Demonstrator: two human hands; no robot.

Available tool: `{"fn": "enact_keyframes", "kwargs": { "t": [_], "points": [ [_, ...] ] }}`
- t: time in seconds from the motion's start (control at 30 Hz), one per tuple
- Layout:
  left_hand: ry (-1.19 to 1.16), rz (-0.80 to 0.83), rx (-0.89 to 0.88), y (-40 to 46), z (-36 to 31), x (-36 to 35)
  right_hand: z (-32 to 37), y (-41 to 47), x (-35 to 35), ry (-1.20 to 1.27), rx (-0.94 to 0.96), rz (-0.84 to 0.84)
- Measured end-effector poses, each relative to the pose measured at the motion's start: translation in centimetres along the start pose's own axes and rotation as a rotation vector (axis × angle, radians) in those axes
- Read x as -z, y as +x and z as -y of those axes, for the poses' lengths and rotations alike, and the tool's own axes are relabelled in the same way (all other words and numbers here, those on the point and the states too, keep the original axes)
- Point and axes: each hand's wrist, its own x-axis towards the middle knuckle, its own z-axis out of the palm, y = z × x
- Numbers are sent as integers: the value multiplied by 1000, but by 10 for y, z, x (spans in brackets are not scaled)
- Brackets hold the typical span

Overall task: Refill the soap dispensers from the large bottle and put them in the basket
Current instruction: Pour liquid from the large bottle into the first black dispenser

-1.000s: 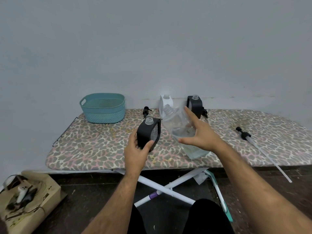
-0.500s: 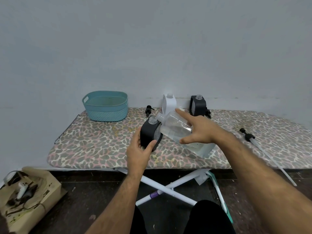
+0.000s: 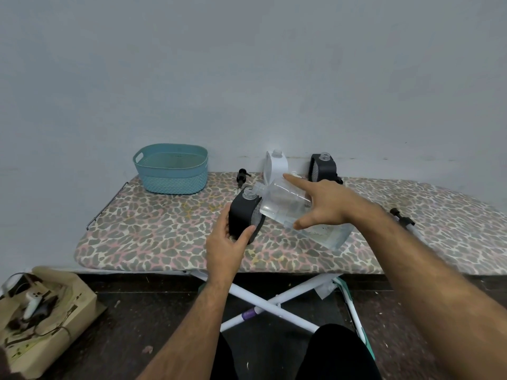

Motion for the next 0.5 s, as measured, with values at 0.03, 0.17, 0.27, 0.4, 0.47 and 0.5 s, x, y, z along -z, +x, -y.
{"fn": "enact_keyframes", "kwargs": {
  "t": [0.03,0.17,0.27,0.4,0.47,0.5],
  "points": [
    [1,1,-2,0,0,0,1,0,1,0,0,4],
    [4,7,-9,-1,0,0,4,-1,7,-8,-2,20],
    [18,8,-14,-1,0,1,6,0,10,-22,2,35],
    [35,6,-13,0,2,0,10,0,16,-37,12,53],
    [39,5,-12,0,3,0,11,1,19,-56,17,53],
    [42,5,-13,1,3,0,12,2,20,-62,17,55]
  ]
}}
